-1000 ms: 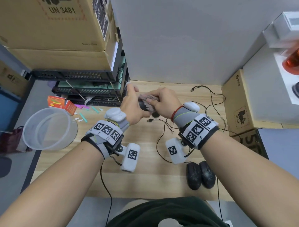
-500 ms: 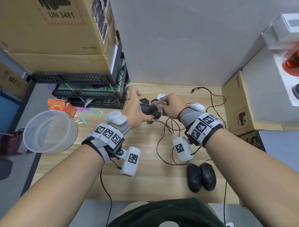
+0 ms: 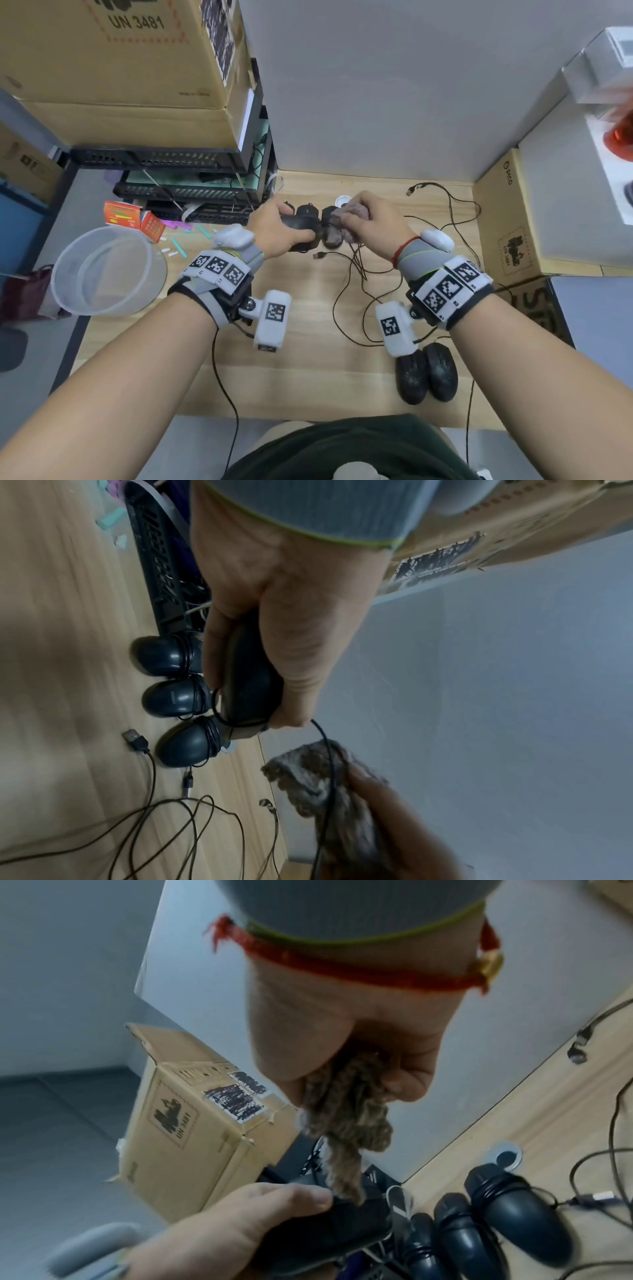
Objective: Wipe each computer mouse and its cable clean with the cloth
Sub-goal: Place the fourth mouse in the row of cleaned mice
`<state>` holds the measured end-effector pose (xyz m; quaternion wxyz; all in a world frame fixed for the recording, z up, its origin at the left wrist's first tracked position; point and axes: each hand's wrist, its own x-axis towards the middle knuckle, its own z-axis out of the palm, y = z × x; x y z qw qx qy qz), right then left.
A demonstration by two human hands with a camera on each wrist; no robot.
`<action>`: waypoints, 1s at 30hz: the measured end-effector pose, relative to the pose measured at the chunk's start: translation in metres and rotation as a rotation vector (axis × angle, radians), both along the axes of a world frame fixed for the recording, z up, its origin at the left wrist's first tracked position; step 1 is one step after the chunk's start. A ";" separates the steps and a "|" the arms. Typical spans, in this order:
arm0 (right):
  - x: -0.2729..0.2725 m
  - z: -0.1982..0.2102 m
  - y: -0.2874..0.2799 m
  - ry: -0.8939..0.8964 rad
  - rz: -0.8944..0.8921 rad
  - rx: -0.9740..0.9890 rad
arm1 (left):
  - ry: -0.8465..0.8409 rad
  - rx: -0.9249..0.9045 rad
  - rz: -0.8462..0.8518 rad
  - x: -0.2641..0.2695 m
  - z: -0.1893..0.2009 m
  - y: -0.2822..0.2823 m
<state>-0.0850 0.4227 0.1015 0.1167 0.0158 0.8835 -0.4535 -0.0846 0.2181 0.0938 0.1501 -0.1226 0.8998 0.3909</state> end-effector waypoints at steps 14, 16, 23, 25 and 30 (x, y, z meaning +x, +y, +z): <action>0.053 -0.044 -0.009 -0.457 0.510 -0.014 | -0.075 0.166 0.125 0.001 0.015 -0.001; 0.054 -0.042 -0.012 -0.464 0.427 -0.131 | -0.099 0.190 0.088 0.003 0.017 0.003; 0.050 -0.014 -0.020 -0.562 0.313 -0.417 | -0.065 0.171 0.014 0.005 0.015 0.005; 0.046 -0.001 -0.015 -0.533 0.234 -0.458 | -0.033 0.103 -0.018 0.004 0.017 0.002; 0.007 0.029 0.011 -0.082 0.016 -0.106 | -0.051 0.078 -0.080 0.000 0.021 -0.004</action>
